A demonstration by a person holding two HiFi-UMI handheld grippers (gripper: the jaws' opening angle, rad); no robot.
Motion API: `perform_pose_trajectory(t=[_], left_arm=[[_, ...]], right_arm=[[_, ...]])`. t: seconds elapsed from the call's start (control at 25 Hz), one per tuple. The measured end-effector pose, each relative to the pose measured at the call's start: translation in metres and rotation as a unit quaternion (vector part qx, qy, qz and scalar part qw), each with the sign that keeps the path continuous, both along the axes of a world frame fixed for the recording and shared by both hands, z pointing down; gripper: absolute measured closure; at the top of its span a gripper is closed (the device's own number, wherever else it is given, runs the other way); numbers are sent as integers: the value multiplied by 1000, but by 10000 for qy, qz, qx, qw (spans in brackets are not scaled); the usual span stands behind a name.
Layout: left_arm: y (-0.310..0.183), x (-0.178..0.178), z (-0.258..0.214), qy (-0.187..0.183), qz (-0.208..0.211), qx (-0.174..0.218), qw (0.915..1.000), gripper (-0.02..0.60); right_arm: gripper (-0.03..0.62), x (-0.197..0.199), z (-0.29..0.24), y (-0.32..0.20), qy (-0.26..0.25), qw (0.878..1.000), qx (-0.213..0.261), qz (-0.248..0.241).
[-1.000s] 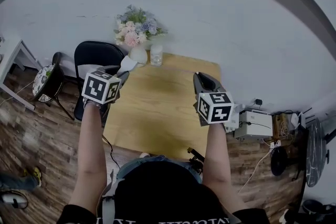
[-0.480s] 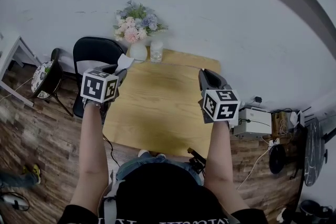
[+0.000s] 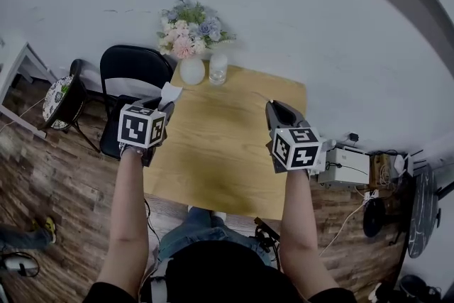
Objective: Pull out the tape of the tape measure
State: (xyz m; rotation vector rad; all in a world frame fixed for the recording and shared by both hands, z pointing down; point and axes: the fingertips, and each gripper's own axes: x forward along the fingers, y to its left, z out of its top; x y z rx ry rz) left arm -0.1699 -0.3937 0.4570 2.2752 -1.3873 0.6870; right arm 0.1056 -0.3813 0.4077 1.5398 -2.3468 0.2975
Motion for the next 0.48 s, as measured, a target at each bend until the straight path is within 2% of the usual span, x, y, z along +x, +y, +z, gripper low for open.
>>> perform_pose_trajectory(t=[0.48], left_arm=[[-30, -20, 70, 138, -584, -330, 9977, 440]], right_arm=[[550, -18, 73, -32, 111, 9974, -708, 17]])
